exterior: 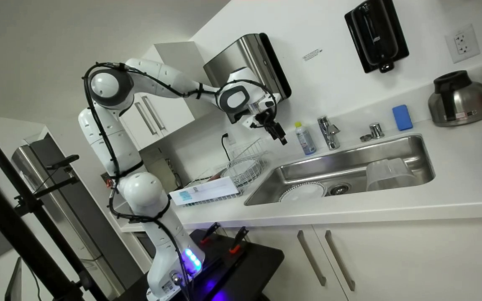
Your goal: Take the clear lid from the dish rack and put it in the sink
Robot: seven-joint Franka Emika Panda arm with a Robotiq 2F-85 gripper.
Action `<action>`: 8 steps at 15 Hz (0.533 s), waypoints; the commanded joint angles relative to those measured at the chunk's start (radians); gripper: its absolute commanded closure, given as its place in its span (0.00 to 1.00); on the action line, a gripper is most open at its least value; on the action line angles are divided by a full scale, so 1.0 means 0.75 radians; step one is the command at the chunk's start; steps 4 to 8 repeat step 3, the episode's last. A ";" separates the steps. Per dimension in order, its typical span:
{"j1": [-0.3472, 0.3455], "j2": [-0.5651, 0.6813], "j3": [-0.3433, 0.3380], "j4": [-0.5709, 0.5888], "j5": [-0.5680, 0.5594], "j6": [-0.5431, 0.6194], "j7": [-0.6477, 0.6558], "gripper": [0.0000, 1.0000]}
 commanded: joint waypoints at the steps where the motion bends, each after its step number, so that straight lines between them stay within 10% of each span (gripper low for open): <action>1: -0.035 -0.086 0.040 -0.037 -0.049 -0.079 0.064 0.00; 8: -0.037 -0.093 0.049 -0.037 -0.055 -0.091 0.072 0.00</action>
